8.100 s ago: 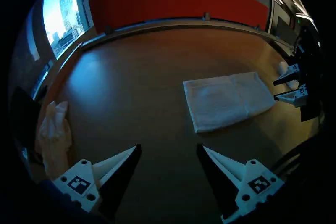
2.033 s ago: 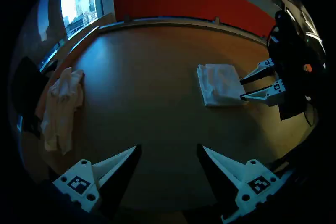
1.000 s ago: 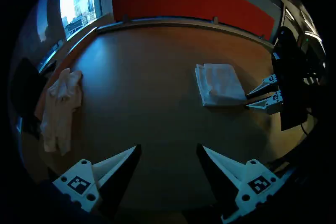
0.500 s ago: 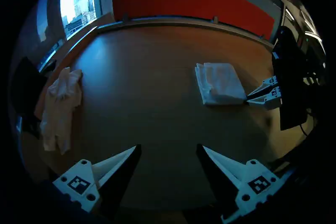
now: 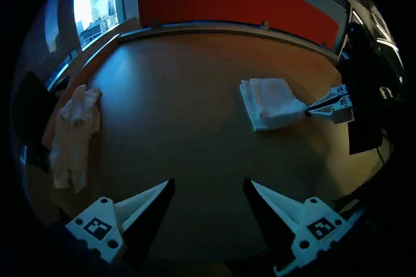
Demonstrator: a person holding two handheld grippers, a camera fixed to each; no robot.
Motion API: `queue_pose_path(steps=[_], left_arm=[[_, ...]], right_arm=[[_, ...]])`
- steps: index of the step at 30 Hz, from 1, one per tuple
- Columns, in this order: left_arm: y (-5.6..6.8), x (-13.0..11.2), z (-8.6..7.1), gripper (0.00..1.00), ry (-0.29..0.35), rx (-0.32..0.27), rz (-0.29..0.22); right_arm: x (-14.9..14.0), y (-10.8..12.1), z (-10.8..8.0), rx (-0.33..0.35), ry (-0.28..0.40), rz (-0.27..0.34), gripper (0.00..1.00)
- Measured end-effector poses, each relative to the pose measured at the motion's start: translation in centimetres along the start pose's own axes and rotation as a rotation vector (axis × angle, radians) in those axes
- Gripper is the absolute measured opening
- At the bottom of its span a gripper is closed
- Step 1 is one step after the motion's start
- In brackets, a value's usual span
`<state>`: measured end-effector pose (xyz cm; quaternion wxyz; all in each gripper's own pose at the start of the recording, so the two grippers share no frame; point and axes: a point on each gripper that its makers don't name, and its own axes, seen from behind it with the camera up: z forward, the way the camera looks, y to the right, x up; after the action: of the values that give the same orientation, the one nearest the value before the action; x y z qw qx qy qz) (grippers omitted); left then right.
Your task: Fold towel
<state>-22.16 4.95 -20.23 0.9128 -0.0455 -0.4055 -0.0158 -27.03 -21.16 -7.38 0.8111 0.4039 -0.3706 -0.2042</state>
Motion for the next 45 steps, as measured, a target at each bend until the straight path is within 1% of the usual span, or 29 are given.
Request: queue_pose_path(steps=[5, 11, 18, 23, 26, 32, 41, 45], left_arm=[[0.1, 0.5, 0.0, 0.97, 0.013, -0.003, 0.003], [0.3, 1.1, -0.1, 0.97, 0.030, -0.007, 0.004], [0.5, 1.9, -0.1, 0.97, 0.051, -0.010, 0.012], [0.6, 2.4, -0.2, 0.98, 0.064, -0.012, 0.018], [0.6, 2.7, -0.3, 0.97, 0.071, -0.015, 0.021], [0.9, 3.3, -0.2, 0.97, 0.082, -0.023, 0.032], [1.8, 3.7, 0.1, 0.98, 0.085, -0.040, 0.052], [2.1, 3.9, 0.2, 0.98, 0.084, -0.044, 0.058]], right_arm=[[2.9, 1.1, -1.1, -0.019, 0.041, -0.033, 0.02], [7.1, 2.6, -2.6, -0.046, 0.100, -0.079, 0.02], [11.9, 4.4, -4.9, -0.075, 0.187, -0.113, 0.02], [14.1, 5.7, -6.8, -0.100, 0.221, -0.144, 0.02], [14.7, 6.7, -7.9, -0.119, 0.227, -0.157, 0.02], [14.4, 9.5, -10.0, -0.172, 0.217, -0.163, 0.02], [13.7, 13.9, -13.1, -0.246, 0.217, -0.131, 0.02], [12.8, 15.9, -14.2, -0.272, 0.205, -0.108, 0.02]])
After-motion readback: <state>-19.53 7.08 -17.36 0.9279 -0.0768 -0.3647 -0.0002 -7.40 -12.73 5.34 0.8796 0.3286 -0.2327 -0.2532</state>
